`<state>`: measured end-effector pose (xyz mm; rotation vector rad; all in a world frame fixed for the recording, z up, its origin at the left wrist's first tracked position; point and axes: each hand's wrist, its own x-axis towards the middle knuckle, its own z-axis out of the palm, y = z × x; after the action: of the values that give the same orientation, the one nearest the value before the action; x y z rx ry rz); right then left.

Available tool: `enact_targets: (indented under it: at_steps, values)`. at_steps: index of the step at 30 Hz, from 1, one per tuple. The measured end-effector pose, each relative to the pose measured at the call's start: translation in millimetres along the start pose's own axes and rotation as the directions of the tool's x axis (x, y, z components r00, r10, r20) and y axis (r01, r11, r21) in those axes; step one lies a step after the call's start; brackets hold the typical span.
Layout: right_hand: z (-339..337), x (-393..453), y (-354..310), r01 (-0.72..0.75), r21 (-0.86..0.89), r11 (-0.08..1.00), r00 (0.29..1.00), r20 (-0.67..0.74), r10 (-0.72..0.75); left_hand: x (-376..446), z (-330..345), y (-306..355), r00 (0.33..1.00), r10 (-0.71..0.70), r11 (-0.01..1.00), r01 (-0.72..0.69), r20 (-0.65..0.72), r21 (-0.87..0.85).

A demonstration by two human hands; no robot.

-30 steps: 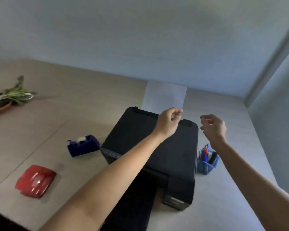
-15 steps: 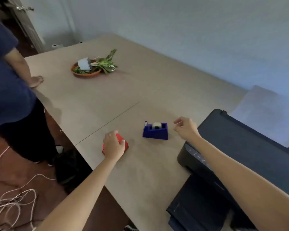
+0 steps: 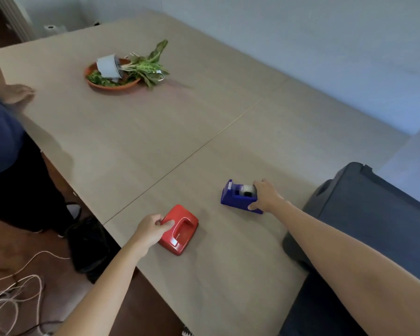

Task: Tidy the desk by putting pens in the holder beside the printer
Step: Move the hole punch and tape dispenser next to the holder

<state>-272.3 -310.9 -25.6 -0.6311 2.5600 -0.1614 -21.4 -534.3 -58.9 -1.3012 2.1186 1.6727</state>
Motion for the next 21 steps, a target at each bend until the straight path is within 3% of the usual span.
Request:
enact_targets:
  at_steps: [5, 8, 12, 21]
  values:
    - [15, -9, -1, 0.012, 0.128, 0.992, 1.0, 0.008, -0.013, 0, -2, 2, 0.986, -0.122, 0.974, 0.14, 0.11, -0.179]
    - [9, -21, -7, -0.009, 0.158, 0.987, 1.0, 0.007, 0.008, -16, -1, 20, 0.981, -0.119, 0.959, 0.154, 0.155, -0.237]
    - [-26, -50, -6, 0.039, 0.196, 0.98, 0.998, -0.048, -0.03, -45, 0, 59, 0.983, -0.018, 0.967, 0.063, 0.182, -0.246]
    - [-151, -198, 78, 0.215, 0.385, 0.898, 0.903, -0.428, -0.033, -156, 63, 170, 0.91, 0.308, 0.93, -0.226, 0.279, -0.288]
